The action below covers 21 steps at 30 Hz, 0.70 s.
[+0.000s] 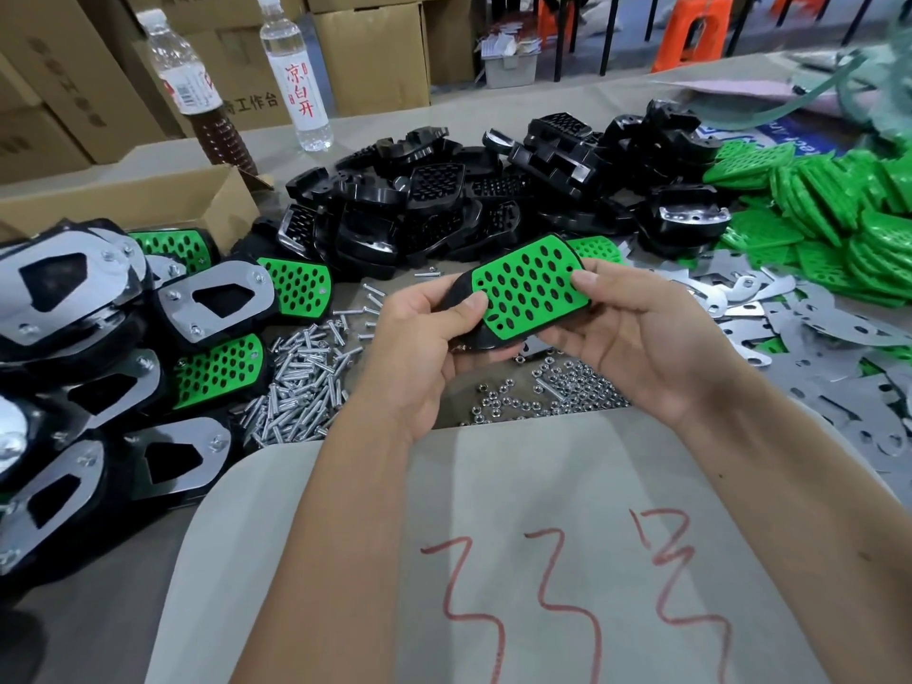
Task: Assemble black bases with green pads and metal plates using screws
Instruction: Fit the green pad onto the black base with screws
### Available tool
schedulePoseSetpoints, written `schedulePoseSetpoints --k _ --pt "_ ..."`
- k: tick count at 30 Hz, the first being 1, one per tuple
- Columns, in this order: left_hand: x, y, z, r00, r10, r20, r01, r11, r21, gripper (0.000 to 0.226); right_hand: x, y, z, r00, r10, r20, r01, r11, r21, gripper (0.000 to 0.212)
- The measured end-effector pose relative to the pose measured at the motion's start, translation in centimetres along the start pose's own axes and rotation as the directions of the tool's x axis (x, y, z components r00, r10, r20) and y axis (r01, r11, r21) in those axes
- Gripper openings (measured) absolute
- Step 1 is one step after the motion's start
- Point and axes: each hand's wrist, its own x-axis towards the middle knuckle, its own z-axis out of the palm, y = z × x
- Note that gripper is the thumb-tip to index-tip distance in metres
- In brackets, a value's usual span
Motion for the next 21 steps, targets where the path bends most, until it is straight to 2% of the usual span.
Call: schedulePoseSetpoints --k 3,7,11,18,21 --pt "0.2 -0.3 0.0 0.999 0.031 -0.040 -0.030 0.999 0.029 0.016 -0.2 -0.1 0.1 0.999 0.028 0.022 -0.028 1.000 -0.007 0.032" --pt "0.6 -0.8 0.0 0.983 0.073 -0.168 -0.058 0.994 0.093 0.014 -0.2 0.0 0.2 0.998 0.062 0.026 -0.061 0.997 -0.049 0.033" --pt "0.8 -1.1 0.0 0.965 0.101 -0.240 -0.071 0.989 0.131 0.016 -0.2 0.1 0.3 0.994 0.095 0.050 -0.092 0.994 -0.067 0.042" --pt "1.1 -0.7 0.2 0.961 0.056 -0.271 -0.045 0.998 0.048 0.016 -0.4 0.5 1.2 0.998 0.024 0.058 -0.018 0.994 -0.104 0.041" --pt "1.0 -0.4 -0.1 0.958 0.112 -0.263 -0.091 0.991 0.094 0.017 -0.4 0.6 1.4 0.997 0.044 0.068 -0.038 0.995 -0.097 0.041"
